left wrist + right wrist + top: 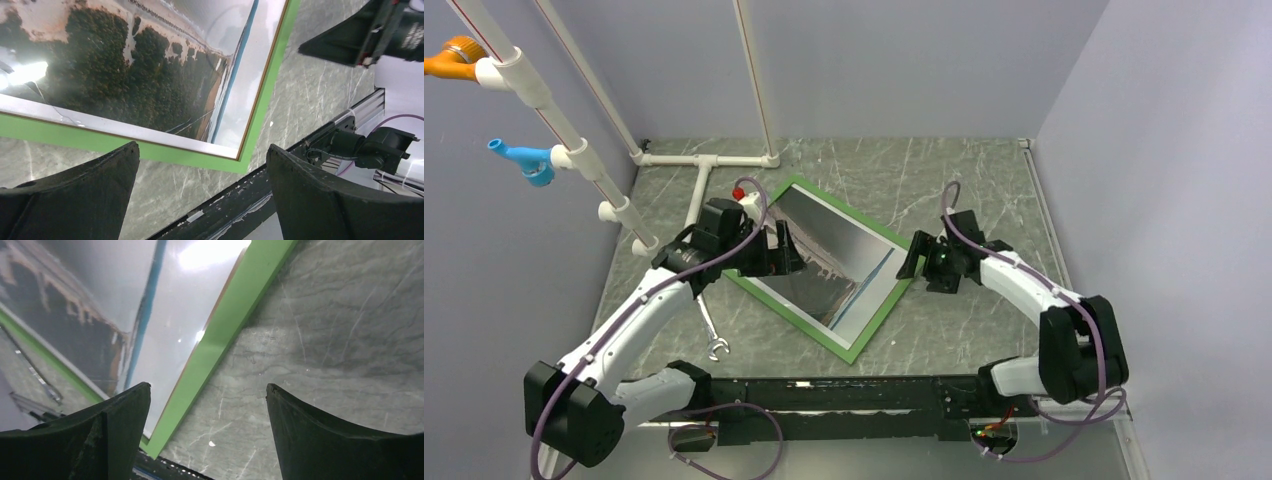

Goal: Put the photo into the frame

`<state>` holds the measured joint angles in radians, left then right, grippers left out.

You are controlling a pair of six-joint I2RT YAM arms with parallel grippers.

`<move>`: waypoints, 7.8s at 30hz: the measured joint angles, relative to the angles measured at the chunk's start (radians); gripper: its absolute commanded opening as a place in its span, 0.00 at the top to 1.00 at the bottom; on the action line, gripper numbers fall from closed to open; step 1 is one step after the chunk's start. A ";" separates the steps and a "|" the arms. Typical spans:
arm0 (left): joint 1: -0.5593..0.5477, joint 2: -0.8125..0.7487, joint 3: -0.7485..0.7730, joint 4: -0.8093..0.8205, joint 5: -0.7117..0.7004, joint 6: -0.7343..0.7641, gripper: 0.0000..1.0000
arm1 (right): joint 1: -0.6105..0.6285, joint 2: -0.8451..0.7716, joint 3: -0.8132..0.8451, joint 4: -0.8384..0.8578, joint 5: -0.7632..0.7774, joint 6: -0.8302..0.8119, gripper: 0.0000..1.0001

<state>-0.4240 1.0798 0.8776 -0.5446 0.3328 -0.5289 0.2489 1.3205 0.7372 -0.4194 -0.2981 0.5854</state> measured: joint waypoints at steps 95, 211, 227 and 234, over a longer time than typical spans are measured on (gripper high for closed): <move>0.063 0.261 -0.267 0.320 -0.035 0.013 0.05 | -0.222 0.293 0.166 -0.050 0.000 -0.087 0.01; 0.113 -0.342 -0.738 1.038 -0.647 0.483 0.01 | -0.208 -0.647 -0.592 0.663 0.471 -0.414 0.03; 0.220 0.100 -0.854 1.631 -0.674 0.712 0.01 | -0.208 -0.322 -0.660 1.190 0.535 -0.491 0.02; 0.336 0.279 -0.820 1.775 -0.597 0.699 0.01 | -0.210 -0.131 -0.658 1.402 0.534 -0.526 0.03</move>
<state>-0.0879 1.3590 0.0578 1.2304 -0.2638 0.1703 0.0387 1.1896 0.0788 0.9825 0.2359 0.0597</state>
